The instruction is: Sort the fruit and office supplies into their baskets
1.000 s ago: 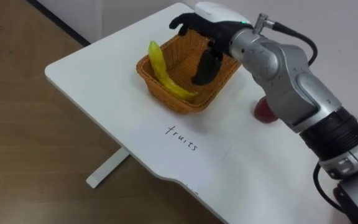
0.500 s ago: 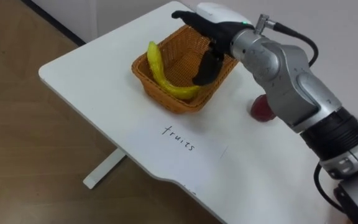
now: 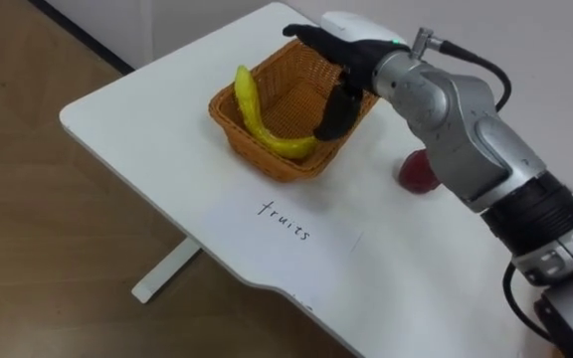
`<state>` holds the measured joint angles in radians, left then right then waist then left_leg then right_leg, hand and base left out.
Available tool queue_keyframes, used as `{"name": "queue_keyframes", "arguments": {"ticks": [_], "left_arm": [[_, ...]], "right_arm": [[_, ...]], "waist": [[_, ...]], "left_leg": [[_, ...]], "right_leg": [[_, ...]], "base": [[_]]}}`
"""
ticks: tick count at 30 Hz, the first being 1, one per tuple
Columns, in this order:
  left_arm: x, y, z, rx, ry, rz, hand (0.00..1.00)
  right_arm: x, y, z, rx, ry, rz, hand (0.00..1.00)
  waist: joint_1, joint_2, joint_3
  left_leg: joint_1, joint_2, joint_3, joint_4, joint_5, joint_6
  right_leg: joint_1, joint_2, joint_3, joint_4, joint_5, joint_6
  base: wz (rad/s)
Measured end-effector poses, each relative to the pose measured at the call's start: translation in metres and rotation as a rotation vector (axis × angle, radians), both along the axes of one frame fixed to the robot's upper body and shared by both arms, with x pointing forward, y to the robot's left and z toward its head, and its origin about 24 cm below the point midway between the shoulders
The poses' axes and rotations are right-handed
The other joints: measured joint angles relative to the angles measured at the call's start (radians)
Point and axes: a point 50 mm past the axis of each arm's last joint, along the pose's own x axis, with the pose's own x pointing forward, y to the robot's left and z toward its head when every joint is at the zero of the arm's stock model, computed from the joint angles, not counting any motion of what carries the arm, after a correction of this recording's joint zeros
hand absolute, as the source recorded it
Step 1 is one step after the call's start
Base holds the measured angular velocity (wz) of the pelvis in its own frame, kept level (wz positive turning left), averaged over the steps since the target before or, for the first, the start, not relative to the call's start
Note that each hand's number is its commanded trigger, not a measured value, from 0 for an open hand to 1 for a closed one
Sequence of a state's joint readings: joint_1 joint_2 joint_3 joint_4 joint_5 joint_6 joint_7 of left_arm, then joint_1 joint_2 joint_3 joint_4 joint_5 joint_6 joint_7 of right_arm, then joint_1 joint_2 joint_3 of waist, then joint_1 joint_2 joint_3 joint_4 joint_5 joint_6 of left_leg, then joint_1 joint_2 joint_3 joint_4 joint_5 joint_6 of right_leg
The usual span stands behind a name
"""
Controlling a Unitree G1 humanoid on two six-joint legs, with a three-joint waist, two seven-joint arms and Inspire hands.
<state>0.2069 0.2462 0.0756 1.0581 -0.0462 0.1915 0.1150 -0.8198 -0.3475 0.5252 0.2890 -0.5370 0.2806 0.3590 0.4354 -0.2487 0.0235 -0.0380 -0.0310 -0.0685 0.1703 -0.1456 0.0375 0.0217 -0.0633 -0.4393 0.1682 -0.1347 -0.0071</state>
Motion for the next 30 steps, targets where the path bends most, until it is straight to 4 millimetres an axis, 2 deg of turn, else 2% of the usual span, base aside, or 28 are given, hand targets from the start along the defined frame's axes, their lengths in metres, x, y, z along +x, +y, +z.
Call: {"name": "queue_keyframes", "arguments": {"ticks": [2,3,5,7,11,12,19,23,27,30], "left_arm": [[0.001,-0.001,0.0,-0.008,-0.004,-0.003,0.0],[0.001,-0.003,-0.001,-0.021,-0.007,-0.005,0.0],[-0.003,-0.006,-0.002,-0.032,0.001,-0.001,0.0],[-0.007,-0.006,-0.002,-0.033,0.008,0.002,0.0],[-0.009,-0.005,-0.002,-0.032,0.012,0.004,0.0],[-0.01,-0.006,-0.002,-0.032,0.013,0.005,0.0],[-0.012,-0.012,-0.003,-0.038,0.018,-0.009,0.0],[-0.02,-0.015,-0.003,-0.04,0.047,-0.039,0.0],[-0.028,-0.021,-0.005,-0.081,0.082,-0.028,0.0],[-0.032,-0.025,-0.006,-0.101,0.095,-0.023,0.0]], "right_arm": [[0.0,-0.001,0.001,0.007,0.0,0.002,0.0],[0.0,-0.002,0.003,0.016,-0.008,0.002,0.0],[0.0,-0.003,0.008,0.034,-0.024,-0.001,0.0],[0.001,-0.006,0.015,0.073,-0.055,-0.013,0.0],[0.003,-0.016,0.024,0.187,-0.082,-0.042,0.0],[0.003,-0.017,0.025,0.219,-0.086,-0.044,0.0],[0.004,-0.02,0.028,0.343,-0.117,-0.066,0.0],[0.007,-0.033,0.029,0.389,-0.129,-0.12,0.0],[0.009,-0.047,0.025,0.49,-0.119,-0.183,0.0],[0.007,-0.054,0.013,0.541,-0.096,-0.219,0.0]], "waist": [[-0.007,0.01,0.0064],[-0.024,0.024,0.0146],[-0.041,0.043,0.0159],[-0.053,0.057,0.0108],[-0.069,0.075,-0.0124],[-0.072,0.08,-0.0144],[-0.086,0.098,-0.0155],[-0.101,0.104,-0.0152],[-0.107,0.125,-0.0122],[-0.113,0.138,-0.0188]], "left_leg": [[-0.001,0.0,0.001,0.009,-0.002,0.002],[-0.002,0.0,-0.001,0.023,-0.007,0.004],[-0.006,-0.003,0.0,0.03,-0.011,0.007],[-0.005,-0.004,0.0,0.03,-0.013,0.008],[0.004,-0.002,0.004,0.029,-0.013,0.008],[0.016,-0.001,0.007,0.028,-0.012,0.007],[0.03,0.0,0.01,0.02,-0.012,0.007],[0.031,-0.003,0.003,0.025,-0.013,0.007],[0.028,-0.004,0.001,0.031,-0.013,0.008],[0.026,-0.004,0.001,0.033,-0.014,0.008]], "right_leg": [[0.003,-0.001,0.003,0.0,0.0,0.0],[0.009,-0.002,-0.001,0.0,0.0,0.0],[0.011,-0.004,0.0,0.001,0.001,0.001],[0.011,-0.004,0.003,0.002,0.001,0.002],[0.014,-0.003,0.003,0.001,0.001,0.002],[0.021,-0.002,0.004,0.001,0.001,0.002],[0.038,-0.004,-0.001,0.001,0.001,0.002],[0.046,-0.005,-0.003,0.001,0.001,0.002],[0.048,-0.006,-0.004,0.003,0.001,0.002],[0.047,-0.009,-0.004,0.004,0.001,0.002]], "base": [[0.05],[0.12],[0.03],[-0.05],[-0.04],[-0.04],[-0.01],[0.08],[0.02],[0.0]]}}
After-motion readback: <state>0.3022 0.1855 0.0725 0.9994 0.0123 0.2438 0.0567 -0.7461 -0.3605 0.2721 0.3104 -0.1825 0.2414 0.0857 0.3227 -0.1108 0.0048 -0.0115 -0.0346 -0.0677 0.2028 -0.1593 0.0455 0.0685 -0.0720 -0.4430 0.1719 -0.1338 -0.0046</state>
